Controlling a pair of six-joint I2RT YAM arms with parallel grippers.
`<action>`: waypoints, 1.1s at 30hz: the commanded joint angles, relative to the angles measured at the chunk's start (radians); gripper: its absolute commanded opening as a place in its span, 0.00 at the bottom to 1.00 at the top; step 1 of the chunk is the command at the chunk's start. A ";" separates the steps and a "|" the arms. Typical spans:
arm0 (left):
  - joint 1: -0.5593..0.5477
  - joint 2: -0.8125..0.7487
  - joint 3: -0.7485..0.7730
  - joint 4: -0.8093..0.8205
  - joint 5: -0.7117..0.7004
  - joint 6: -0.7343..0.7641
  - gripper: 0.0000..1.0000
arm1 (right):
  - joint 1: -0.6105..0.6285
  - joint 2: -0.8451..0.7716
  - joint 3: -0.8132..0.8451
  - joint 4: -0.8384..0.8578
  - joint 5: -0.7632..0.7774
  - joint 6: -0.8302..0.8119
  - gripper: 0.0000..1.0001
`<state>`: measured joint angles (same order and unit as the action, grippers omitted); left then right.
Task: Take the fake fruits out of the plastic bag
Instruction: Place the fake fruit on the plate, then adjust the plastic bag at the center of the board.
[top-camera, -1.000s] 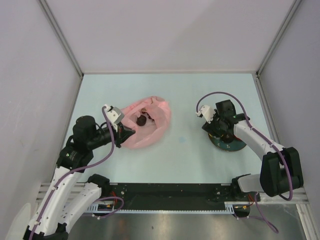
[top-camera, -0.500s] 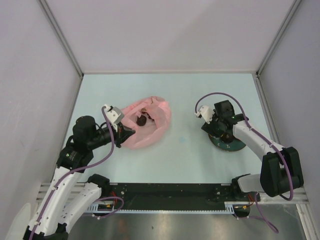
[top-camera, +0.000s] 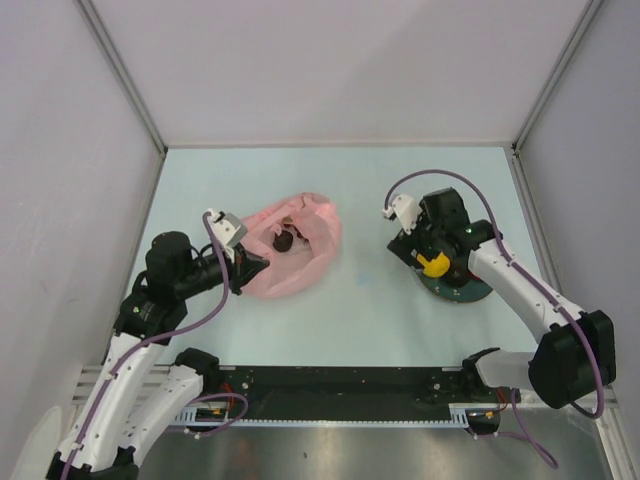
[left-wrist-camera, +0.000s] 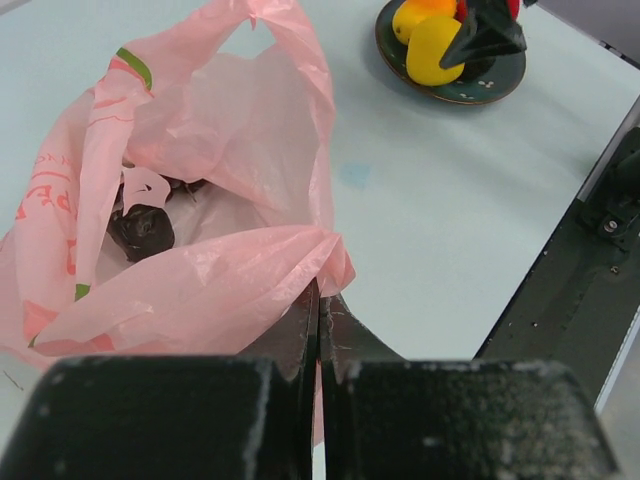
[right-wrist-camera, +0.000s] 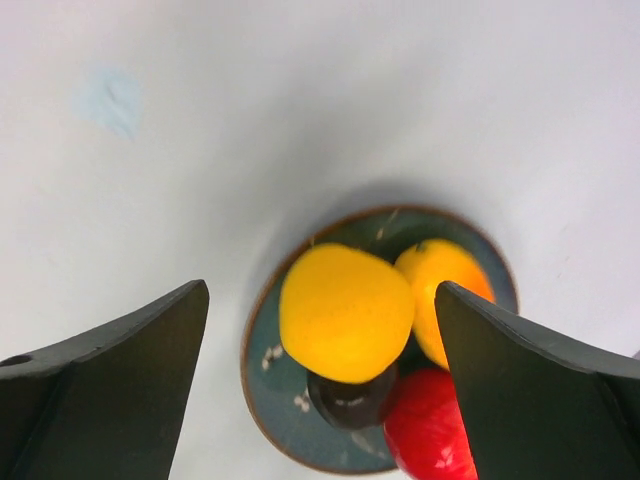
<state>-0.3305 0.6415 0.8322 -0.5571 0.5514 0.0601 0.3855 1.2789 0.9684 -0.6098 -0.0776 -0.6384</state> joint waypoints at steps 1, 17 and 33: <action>0.025 0.007 0.007 0.017 -0.008 -0.012 0.00 | 0.047 -0.038 0.179 0.002 -0.108 0.195 1.00; 0.051 0.027 0.054 0.014 -0.010 0.004 0.00 | 0.276 0.230 0.458 0.327 -0.306 0.574 1.00; 0.058 0.484 0.605 0.241 -0.070 0.087 0.00 | 0.148 0.665 1.188 0.337 -0.096 0.577 0.00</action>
<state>-0.2798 1.0718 1.2583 -0.4236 0.4808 0.1329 0.5625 1.9724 2.0262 -0.3527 -0.2001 -0.0410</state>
